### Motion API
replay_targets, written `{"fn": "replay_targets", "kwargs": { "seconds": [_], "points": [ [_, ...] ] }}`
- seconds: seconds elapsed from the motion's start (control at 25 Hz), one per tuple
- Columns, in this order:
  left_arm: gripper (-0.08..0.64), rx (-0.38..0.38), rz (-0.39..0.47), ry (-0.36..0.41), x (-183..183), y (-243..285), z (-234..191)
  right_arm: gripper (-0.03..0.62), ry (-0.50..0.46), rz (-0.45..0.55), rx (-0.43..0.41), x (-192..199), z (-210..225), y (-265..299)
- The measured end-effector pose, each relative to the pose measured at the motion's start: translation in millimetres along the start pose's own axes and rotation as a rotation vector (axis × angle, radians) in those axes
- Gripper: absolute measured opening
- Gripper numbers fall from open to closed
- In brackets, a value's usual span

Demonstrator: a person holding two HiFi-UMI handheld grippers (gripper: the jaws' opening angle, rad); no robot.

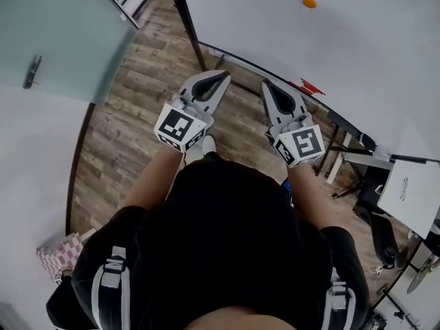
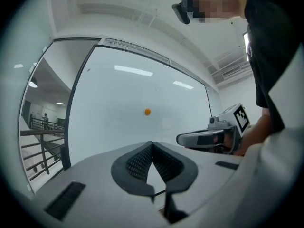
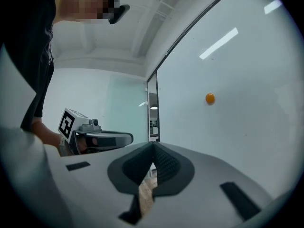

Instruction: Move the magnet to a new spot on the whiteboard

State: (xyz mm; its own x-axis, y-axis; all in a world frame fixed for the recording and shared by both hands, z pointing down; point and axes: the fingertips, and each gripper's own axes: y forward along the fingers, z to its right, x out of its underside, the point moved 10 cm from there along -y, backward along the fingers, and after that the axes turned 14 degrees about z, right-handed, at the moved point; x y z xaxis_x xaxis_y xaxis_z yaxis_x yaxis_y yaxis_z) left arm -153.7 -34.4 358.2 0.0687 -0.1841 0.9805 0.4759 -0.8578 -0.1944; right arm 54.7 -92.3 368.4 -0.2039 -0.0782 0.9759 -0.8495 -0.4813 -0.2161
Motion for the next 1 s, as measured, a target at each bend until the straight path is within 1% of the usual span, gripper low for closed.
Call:
{"fn": "replay_targets", "kwargs": {
  "seconds": [0.16,0.4,0.56,0.76,1.0],
  "points": [
    [0.005,0.069,0.007,-0.009,3.0,18.8,-23.8,-0.002,-0.055,-0.01,0.093,-2.0,6.9,13.1],
    [0.005,0.173,0.023,-0.015,5.8,47.2,-61.9,-0.002,-0.209,-0.009,0.252,-4.8,15.4,37.0],
    [0.005,0.234,0.041,-0.016,2.8,64.5,-89.2,-0.002,-0.308,-0.016,0.366,-14.5,19.9,56.3],
    [0.005,0.286,0.065,-0.021,1.6,79.8,-108.6,-0.002,-0.382,-0.032,0.452,-24.3,27.1,70.1],
    [0.005,0.323,0.093,-0.029,-3.2,104.8,-121.8,0.0,-0.482,-0.042,0.563,-43.8,44.6,81.8]
  ]
}}
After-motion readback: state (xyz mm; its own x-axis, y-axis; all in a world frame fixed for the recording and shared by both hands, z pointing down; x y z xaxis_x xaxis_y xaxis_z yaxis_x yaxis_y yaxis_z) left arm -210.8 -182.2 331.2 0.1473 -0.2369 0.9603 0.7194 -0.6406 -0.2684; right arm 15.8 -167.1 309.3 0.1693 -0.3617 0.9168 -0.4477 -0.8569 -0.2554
